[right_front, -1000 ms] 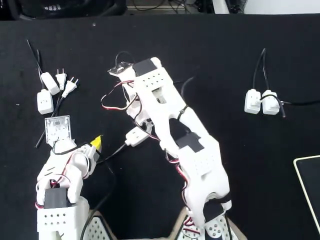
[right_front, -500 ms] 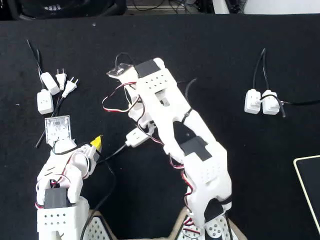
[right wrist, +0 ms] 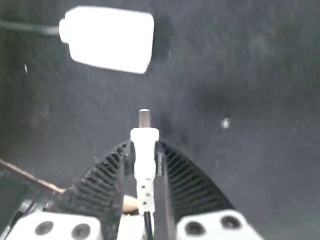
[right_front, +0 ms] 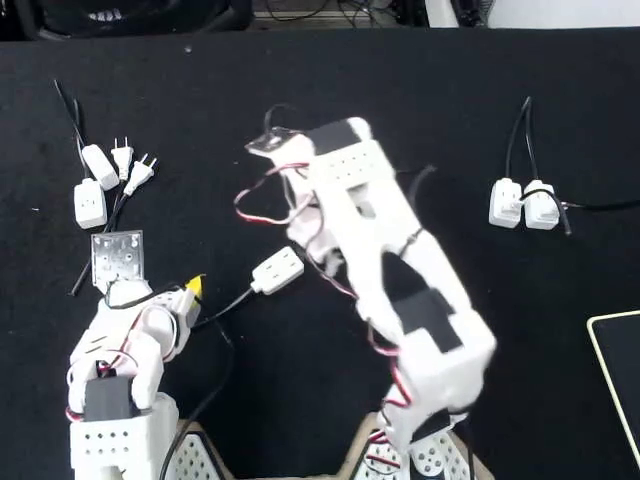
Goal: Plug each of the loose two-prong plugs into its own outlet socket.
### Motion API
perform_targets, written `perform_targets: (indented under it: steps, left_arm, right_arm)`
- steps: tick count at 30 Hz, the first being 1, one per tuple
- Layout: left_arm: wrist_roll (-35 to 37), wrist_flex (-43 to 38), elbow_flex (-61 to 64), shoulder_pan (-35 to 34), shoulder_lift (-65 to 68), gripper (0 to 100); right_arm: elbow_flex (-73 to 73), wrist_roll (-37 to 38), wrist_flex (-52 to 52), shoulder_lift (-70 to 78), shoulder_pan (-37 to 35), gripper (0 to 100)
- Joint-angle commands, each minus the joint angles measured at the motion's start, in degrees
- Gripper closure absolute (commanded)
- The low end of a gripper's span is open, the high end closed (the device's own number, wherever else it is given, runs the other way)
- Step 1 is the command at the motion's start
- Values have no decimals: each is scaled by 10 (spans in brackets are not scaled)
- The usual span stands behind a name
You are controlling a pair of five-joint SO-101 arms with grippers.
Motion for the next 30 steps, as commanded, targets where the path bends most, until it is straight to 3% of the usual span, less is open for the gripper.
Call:
perform_targets:
  steps: [1,6,10,18,25,30]
  left_arm:
    - [-38,4,-44,7,3,733]
    - [-59,-4,-50,76,30,733]
    - [-59,-72,-51,95,113,733]
    - [-29,-198,-202,99,409,733]
    - [15,-247,-309,159,682,733]
    - [20,-270,-348,210,784,733]
  right_arm:
    - [88,24,3,-123,15,988]
    - [190,33,-28,-217,48,988]
    - [284,33,-64,-303,71,988]
    - [385,52,-70,-427,73,988]
    - [418,53,-47,-488,74,988]
    - [416,110,-33,-516,151,988]
